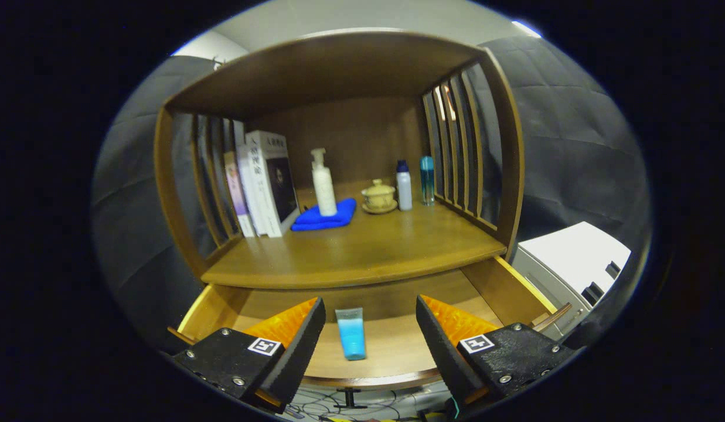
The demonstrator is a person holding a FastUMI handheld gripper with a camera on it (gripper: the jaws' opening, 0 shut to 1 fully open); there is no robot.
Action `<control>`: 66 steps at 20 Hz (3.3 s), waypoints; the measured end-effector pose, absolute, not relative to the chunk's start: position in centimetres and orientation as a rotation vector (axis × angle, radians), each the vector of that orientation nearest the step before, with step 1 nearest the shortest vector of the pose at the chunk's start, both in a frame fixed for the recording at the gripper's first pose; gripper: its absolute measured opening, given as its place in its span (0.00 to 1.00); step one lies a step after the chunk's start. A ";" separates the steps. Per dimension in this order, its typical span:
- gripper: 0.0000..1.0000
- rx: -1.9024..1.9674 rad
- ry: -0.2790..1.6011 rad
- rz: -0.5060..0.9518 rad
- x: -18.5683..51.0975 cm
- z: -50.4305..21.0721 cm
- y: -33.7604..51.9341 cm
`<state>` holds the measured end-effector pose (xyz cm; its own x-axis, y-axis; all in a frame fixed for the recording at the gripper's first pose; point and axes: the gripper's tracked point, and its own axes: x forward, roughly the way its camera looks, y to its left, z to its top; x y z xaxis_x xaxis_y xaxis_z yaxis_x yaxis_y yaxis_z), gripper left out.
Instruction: Pull open the drawer, take out the items inside it, and place them on the countertop above the cabinet.
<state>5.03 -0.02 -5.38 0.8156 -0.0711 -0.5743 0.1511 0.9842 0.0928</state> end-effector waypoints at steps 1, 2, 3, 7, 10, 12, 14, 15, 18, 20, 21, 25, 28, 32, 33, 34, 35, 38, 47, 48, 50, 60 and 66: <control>0.95 0.143 0.649 -0.128 5.6 -6.1 0.1; 0.95 0.151 0.689 -0.136 6.2 -6.7 0.2; 0.95 0.151 0.731 -0.147 6.5 -7.6 0.4; 0.95 0.109 0.920 -0.162 7.2 -11.3 1.0; 0.94 0.104 1.019 -0.144 7.6 -13.4 2.5; 0.93 0.092 1.101 -0.140 7.1 -14.9 3.0; 0.92 0.097 1.159 -0.143 6.8 -16.3 3.3; 0.91 0.103 1.180 -0.140 6.7 -17.0 3.5; 0.89 0.109 1.224 -0.125 6.9 -18.2 4.1; 0.85 0.103 1.251 -0.126 6.9 -19.0 4.1; 0.84 0.101 1.271 -0.128 6.5 -19.3 4.2; 0.78 0.134 1.340 -0.140 5.9 -20.8 4.2; 0.66 0.134 1.362 -0.153 5.6 -21.3 4.0; 0.50 0.133 1.351 -0.166 5.7 -21.4 3.6; 0.47 0.133 1.346 -0.173 5.7 -21.4 3.5; 0.45 0.136 1.340 -0.184 5.8 -21.3 3.4; 0.42 0.144 1.336 -0.193 5.7 -21.3 3.4; 0.37 0.168 1.324 -0.231 5.2 -20.8 3.1; 0.37 0.087 1.191 -0.263 4.3 -15.5 2.1; 0.37 0.081 1.176 -0.266 4.2 -14.7 2.1; 0.37 0.060 1.153 -0.276 4.0 -13.2 1.8; 0.37 0.051 1.032 -0.288 5.8 -6.8 1.8; 0.36 0.018 0.954 -0.212 13.0 -5.1 3.4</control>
